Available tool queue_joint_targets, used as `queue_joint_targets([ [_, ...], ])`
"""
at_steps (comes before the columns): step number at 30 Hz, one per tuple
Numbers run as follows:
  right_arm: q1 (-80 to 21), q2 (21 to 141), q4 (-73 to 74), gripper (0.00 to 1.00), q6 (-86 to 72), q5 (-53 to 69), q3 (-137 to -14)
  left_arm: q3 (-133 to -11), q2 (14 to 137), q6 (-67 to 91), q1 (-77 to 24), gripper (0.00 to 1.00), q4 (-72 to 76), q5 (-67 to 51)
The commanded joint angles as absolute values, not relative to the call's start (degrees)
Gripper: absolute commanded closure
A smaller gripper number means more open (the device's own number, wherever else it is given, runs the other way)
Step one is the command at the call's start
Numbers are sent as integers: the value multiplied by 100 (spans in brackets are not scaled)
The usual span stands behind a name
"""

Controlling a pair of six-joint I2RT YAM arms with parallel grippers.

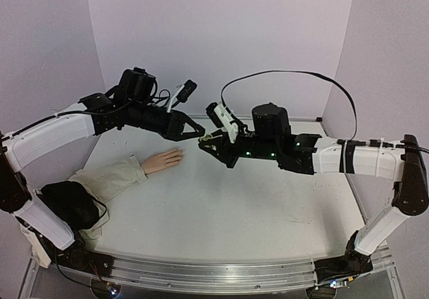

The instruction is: Paint the nails

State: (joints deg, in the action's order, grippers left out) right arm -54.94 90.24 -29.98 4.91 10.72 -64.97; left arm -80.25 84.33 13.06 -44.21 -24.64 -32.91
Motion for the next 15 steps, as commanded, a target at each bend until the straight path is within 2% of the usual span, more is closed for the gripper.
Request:
queue_joint_targets([
  [1,-5412,8878,-3370,100,492,3347,-6560,-8187,8259,477,-4460,100,-2206,-4847],
  [4,-5352,8939,-3384,100,-45,5966,-6747,-7904,7958,-284,-4458,100,-2159,-6075],
  [7,-5373,9049,-3456,100,-656,6979,-6963,-7780,7747,-610,-4429,100,-2118,-6877],
  [12,-5394,8732,-3405,100,-494,6421,-6663,-7838,7694,-632,-4414,100,-2109,-7054],
  [15,-5395,8594,-3152,100,-126,5621,-6590,-7957,7735,-265,-4404,100,-2102,-6656],
])
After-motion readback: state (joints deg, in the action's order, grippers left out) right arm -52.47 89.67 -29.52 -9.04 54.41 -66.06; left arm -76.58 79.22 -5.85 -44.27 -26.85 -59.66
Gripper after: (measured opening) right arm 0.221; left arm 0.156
